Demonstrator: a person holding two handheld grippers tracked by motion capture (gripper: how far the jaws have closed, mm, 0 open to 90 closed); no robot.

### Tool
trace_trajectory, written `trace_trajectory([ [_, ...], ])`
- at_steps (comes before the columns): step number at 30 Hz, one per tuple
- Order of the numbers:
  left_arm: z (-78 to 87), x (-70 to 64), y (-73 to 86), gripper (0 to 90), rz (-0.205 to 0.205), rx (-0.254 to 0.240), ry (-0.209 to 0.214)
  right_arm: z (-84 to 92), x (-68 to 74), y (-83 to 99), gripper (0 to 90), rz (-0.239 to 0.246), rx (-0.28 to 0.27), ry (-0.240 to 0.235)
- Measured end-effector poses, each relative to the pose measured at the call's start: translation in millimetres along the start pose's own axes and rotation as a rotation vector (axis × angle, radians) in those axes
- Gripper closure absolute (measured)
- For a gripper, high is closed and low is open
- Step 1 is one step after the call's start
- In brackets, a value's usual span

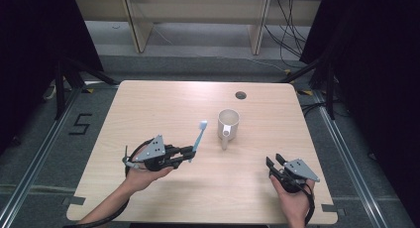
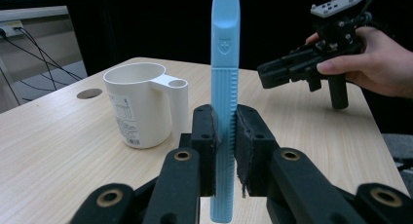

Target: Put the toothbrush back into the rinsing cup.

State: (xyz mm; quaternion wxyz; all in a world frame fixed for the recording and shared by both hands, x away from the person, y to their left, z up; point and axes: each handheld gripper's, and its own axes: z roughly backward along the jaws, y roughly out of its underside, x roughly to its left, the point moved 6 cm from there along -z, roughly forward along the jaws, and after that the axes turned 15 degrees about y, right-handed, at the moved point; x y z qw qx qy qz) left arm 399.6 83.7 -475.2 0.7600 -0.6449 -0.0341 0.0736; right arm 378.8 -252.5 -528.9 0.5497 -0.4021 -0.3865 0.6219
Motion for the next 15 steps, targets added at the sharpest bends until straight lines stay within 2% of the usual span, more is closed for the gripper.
trace_trajectory([
  [1,-0.1,-0.1,0.6,78.9,0.003,-0.008,-0.005,-1.6,-1.2,-0.3,58.9,0.021,-0.012,-0.004],
  [2,-0.1,-0.1,0.6,78.9,0.003,-0.008,-0.005,-1.6,-1.2,-0.3,58.9,0.021,-0.012,-0.004],
  [3,-1.8,0.1,0.6,78.9,-0.001,-0.046,-0.007,-2.7,0.5,-0.4,58.9,0.01,-0.021,-0.008],
  [4,-1.8,0.1,0.6,78.9,-0.001,-0.046,-0.007,-2.7,0.5,-0.4,58.9,0.01,-0.021,-0.008],
  [5,0.4,-0.1,1.0,78.9,0.007,-0.044,-0.035,-3.3,1.1,-1.2,58.8,0.015,-0.028,-0.022],
  [12,1.7,1.9,-1.7,78.9,-0.006,-0.077,-0.061,-3.3,0.5,-1.2,58.8,0.002,-0.032,-0.011],
  [13,2.1,2.8,-2.4,78.9,-0.004,-0.085,-0.067,-2.8,-1.1,-0.8,58.9,0.023,-0.037,-0.003],
  [14,2.1,2.8,-2.4,78.9,-0.004,-0.085,-0.067,-2.8,-1.1,-0.8,58.9,0.023,-0.037,-0.003],
  [15,3.3,4.4,-3.2,78.9,-0.009,-0.089,-0.074,-1.8,1.4,0.3,58.8,-0.007,-0.021,-0.006],
])
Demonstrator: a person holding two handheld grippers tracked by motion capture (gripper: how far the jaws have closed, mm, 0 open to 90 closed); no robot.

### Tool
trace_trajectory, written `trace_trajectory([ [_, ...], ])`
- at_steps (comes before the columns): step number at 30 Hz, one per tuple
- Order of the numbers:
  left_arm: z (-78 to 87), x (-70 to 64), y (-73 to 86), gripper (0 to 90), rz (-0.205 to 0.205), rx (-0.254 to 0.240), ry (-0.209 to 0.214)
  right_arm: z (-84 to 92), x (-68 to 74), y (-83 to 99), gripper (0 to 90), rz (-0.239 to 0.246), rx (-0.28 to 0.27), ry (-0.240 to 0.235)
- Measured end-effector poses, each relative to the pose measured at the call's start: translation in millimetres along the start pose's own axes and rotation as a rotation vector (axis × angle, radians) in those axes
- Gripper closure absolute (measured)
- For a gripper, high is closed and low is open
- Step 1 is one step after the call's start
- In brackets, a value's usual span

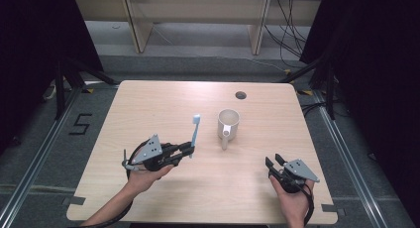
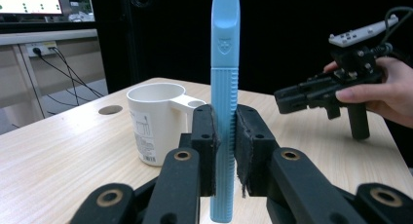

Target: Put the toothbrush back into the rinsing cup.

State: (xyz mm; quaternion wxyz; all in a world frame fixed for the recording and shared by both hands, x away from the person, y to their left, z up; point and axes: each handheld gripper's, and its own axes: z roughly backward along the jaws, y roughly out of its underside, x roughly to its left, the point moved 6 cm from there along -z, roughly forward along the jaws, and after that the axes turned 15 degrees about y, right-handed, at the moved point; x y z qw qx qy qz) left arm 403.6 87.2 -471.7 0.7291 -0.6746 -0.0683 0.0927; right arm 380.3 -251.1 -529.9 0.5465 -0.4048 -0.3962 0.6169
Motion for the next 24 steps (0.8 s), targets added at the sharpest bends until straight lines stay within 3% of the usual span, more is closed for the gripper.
trace_trajectory([
  [4,-1.0,0.6,-1.5,78.9,0.004,-0.014,-0.005,1.1,0.0,0.6,58.8,-0.002,0.014,0.001],
  [8,-2.3,2.0,-1.9,78.9,-0.001,-0.013,-0.009,-1.7,-1.8,0.2,58.8,0.023,-0.005,-0.003],
  [10,-3.1,2.9,-2.1,78.9,0.001,-0.015,-0.01,0.1,-0.2,1.6,58.7,-0.005,0.017,-0.003],
  [13,-3.2,3.7,-2.4,78.9,0.003,-0.016,-0.01,-1.3,0.2,1.2,58.7,-0.002,0.003,-0.03],
  [15,-3.1,4.3,-2.8,78.9,0.001,-0.015,-0.011,-0.9,-4.3,-0.2,58.7,0.027,-0.017,0.004],
  [19,-3.8,5.3,-3.7,78.9,0.002,-0.017,-0.017,0.3,-3.9,-0.6,58.7,0.021,-0.009,0.001],
  [22,-5.1,6.1,-5.1,78.9,0.001,-0.018,-0.02,1.1,1.0,-0.4,58.6,-0.013,0.001,-0.009],
  [24,-6.3,6.5,-5.8,78.9,-0.002,-0.02,-0.023,0.9,-2.1,-3.3,58.6,0.033,-0.021,-0.001],
])
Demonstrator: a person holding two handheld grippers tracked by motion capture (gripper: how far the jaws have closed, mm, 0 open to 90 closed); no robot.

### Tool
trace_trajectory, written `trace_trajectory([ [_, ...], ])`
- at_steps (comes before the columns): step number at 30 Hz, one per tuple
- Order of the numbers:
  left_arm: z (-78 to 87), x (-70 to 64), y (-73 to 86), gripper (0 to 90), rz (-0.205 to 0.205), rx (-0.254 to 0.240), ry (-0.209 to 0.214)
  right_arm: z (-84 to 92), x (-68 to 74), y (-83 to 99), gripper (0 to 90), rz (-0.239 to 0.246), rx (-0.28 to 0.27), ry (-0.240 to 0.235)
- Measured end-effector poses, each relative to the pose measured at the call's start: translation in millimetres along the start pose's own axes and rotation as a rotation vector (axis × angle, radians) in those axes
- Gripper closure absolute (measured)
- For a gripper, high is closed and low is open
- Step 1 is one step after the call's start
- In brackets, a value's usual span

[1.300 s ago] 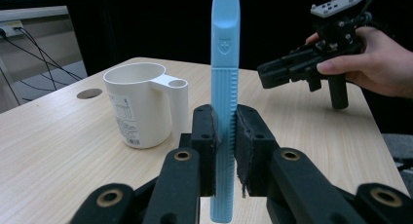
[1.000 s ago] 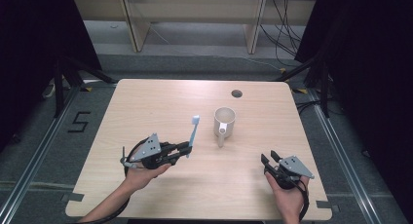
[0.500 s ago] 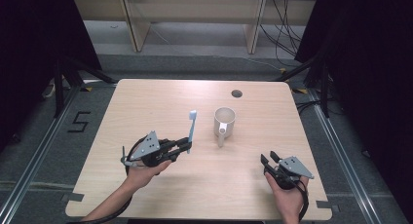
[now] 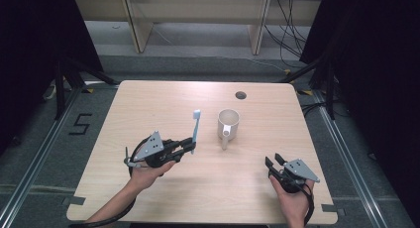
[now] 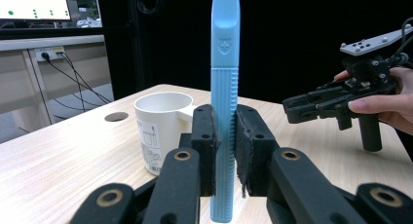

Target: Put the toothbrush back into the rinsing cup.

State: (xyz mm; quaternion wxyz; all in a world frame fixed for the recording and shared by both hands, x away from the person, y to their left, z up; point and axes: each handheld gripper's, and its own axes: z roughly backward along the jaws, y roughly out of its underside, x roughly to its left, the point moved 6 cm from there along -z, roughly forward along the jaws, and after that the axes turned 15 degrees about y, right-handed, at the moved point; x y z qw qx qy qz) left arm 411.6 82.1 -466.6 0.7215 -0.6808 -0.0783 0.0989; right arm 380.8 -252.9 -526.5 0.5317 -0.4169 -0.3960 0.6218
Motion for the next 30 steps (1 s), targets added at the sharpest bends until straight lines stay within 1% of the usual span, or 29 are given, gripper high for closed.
trace_trajectory([
  [1,-0.5,0.2,-0.3,78.9,-0.002,-0.001,-0.002,-0.6,3.0,-0.7,58.6,-0.014,-0.005,-0.02],
  [3,-0.8,0.2,-0.6,78.9,-0.003,-0.001,-0.003,1.1,3.8,-1.3,58.6,-0.019,0.005,-0.012],
  [4,-1.6,0.0,-1.0,78.9,-0.006,-0.002,-0.002,1.3,5.7,-3.2,58.5,-0.011,-0.01,-0.018],
  [5,-1.9,-0.4,-0.9,78.9,-0.003,-0.002,-0.002,3.3,7.6,-3.8,58.5,-0.026,0.002,-0.022],
  [7,-2.2,-0.7,-0.7,78.9,-0.004,-0.001,-0.003,4.3,10.7,-6.7,58.3,-0.023,-0.016,-0.024],
  [8,-3.2,-1.5,-0.3,78.9,-0.004,-0.005,-0.004,6.3,11.5,-8.2,58.2,-0.007,-0.008,-0.025],
  [9,-3.1,-1.5,0.2,78.9,-0.007,0.001,-0.005,7.2,15.2,-9.7,58.1,-0.022,-0.011,-0.039],
  [10,-3.5,-1.6,0.6,78.9,-0.004,0.0,-0.006,6.8,16.2,-12.2,58.1,-0.003,-0.032,-0.042],
  [11,-4.6,-2.2,0.9,78.9,0.005,-0.008,-0.006,7.8,22.0,-13.7,58.1,-0.028,-0.025,-0.078],
  [12,-5.0,-1.8,1.3,78.9,0.004,-0.007,-0.007,10.1,23.8,-15.2,58.0,-0.026,-0.016,-0.064],
  [13,-5.0,-1.8,1.3,78.9,0.004,-0.007,-0.007,10.1,23.8,-15.2,58.0,-0.026,-0.016,-0.064],
  [14,-6.3,-1.7,1.9,78.9,0.007,-0.005,-0.008,10.7,31.0,-20.8,57.9,-0.015,-0.044,-0.094],
  [15,-6.3,-1.7,1.9,78.9,0.007,-0.005,-0.008,10.7,31.0,-20.8,57.9,-0.015,-0.044,-0.094],
  [16,-7.6,-1.4,2.1,78.9,0.005,-0.001,-0.01,13.5,38.1,-26.7,57.5,-0.018,-0.053,-0.104],
  [17,-7.6,-1.4,2.1,78.9,0.005,-0.001,-0.01,13.5,38.1,-26.7,57.5,-0.018,-0.053,-0.104],
  [18,-8.3,-1.3,2.3,78.9,0.005,0.001,-0.012,15.1,42.3,-29.5,57.4,-0.023,-0.057,-0.114],
  [19,-9.0,-1.2,2.4,78.9,0.004,0.001,-0.013,17.1,50.3,-34.9,57.0,-0.019,-0.074,-0.143],
  [20,-10.3,-1.5,2.4,78.9,0.007,-0.002,-0.018,18.6,51.6,-37.5,57.0,-0.008,-0.082,-0.139],
  [21,-10.3,-1.5,2.4,78.9,0.007,-0.002,-0.018,18.6,51.6,-37.5,57.0,-0.008,-0.082,-0.139],
  [23,-11.4,-1.8,2.3,78.9,0.007,-0.003,-0.02,20.8,57.7,-41.9,56.7,-0.005,-0.089,-0.153],
  [24,-11.8,-1.6,2.3,78.9,0.004,-0.003,-0.022,21.2,61.2,-44.0,56.6,-0.014,-0.1,-0.168],
  [25,-12.2,-1.5,2.4,78.9,0.004,-0.002,-0.023,23.7,63.6,-44.6,56.6,-0.027,-0.08,-0.164],
  [26,-13.4,-1.2,3.0,78.9,0.003,0.001,-0.025,24.2,68.3,-49.1,56.5,-0.019,-0.096,-0.184],
  [27,-13.4,-1.2,3.0,78.9,0.003,0.001,-0.025,24.2,68.3,-49.1,56.5,-0.019,-0.096,-0.184],
  [28,-14.1,-1.1,3.4,78.9,0.003,0.002,-0.026,25.4,74.4,-54.1,56.4,-0.027,-0.109,-0.204],
  [29,-16.1,-1.2,4.1,78.9,0.006,0.002,-0.029,26.7,76.7,-56.2,56.4,-0.016,-0.105,-0.21],
  [30,-17.4,-1.0,4.4,78.9,0.003,0.001,-0.028,26.8,80.1,-59.8,56.4,-0.023,-0.124,-0.22],
])
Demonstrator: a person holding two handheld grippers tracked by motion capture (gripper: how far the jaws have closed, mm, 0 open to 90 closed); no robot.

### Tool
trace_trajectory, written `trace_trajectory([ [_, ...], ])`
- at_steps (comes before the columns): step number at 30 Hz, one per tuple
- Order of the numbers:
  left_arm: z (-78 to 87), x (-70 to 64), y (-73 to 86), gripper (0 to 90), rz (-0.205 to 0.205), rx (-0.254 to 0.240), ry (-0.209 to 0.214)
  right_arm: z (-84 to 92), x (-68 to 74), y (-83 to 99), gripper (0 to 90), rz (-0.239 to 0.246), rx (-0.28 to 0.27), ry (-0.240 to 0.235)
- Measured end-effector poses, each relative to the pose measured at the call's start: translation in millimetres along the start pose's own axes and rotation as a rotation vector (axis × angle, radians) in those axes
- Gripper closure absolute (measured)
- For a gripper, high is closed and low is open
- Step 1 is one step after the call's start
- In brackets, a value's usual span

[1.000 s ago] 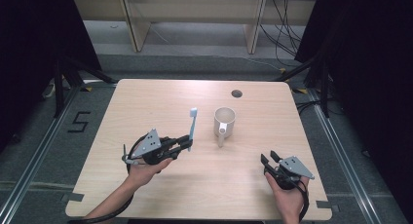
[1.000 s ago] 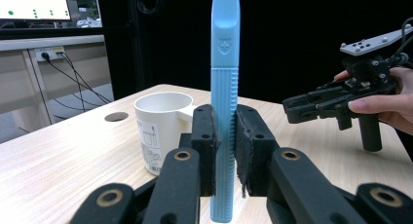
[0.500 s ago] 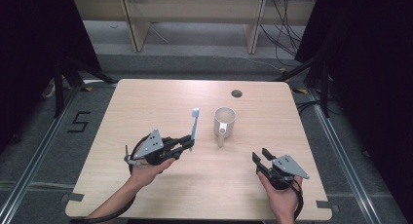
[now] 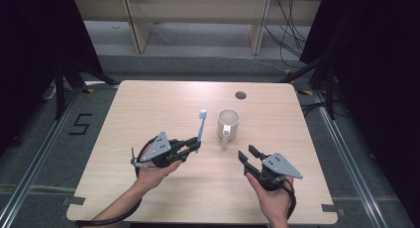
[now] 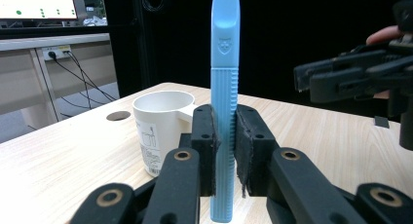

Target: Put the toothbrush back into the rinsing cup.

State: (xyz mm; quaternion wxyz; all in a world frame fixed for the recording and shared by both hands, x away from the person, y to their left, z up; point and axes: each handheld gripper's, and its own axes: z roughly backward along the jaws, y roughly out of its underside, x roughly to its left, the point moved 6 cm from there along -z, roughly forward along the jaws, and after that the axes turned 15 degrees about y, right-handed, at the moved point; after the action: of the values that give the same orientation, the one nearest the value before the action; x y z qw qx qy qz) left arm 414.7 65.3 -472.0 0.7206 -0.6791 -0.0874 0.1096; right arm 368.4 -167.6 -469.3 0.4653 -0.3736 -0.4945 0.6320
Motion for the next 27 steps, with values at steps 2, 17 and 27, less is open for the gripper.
trace_trajectory([
  [2,-2.1,-0.6,0.6,78.9,0.001,0.005,-0.001,-1.8,6.5,-6.5,56.4,-0.005,-0.025,-0.022],
  [17,-20.2,-5.3,4.6,78.9,0.002,0.035,-0.009,-12.7,45.7,-42.1,58.4,0.005,-0.088,-0.121],
  [27,-26.9,-9.2,5.0,78.9,-0.012,0.05,-0.007,-22.7,60.3,-55.1,61.5,-0.01,-0.059,-0.137],
])
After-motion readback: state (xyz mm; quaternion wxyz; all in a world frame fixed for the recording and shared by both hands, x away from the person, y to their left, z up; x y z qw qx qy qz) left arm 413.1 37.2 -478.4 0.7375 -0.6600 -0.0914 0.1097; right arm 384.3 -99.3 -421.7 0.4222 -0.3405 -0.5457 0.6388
